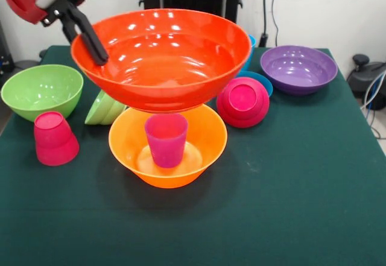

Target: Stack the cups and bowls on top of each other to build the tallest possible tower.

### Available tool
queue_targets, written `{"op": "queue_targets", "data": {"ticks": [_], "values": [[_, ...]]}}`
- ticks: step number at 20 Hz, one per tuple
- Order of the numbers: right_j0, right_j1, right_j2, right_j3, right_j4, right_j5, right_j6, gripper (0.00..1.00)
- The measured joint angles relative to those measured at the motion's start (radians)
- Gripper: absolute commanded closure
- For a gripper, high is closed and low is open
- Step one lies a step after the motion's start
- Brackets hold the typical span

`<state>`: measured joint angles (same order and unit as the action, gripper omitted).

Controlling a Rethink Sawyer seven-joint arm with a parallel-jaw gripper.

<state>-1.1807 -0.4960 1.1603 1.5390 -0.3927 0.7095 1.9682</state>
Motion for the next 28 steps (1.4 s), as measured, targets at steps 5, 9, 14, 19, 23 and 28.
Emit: {"op": "queue_targets", "data": {"ticks": [5,9,14,19,23,28], "values": [[0.021,0.005,0.0,0.0,0.001,0.002,0.0,1.0],[0.03,-0.003,-0.003,-0.002,0.009,0.038,0.0,1.0],[0.056,-0.045,-0.039,-0.034,0.03,0.198,0.0,1.0],[0.081,-0.094,-0.083,-0.087,0.034,0.409,0.0,1.0],[0.092,-0.128,-0.129,-0.12,0.032,0.539,0.0,1.0],[0.104,-0.138,-0.182,-0.129,0.018,0.573,0.0,1.0]]}}
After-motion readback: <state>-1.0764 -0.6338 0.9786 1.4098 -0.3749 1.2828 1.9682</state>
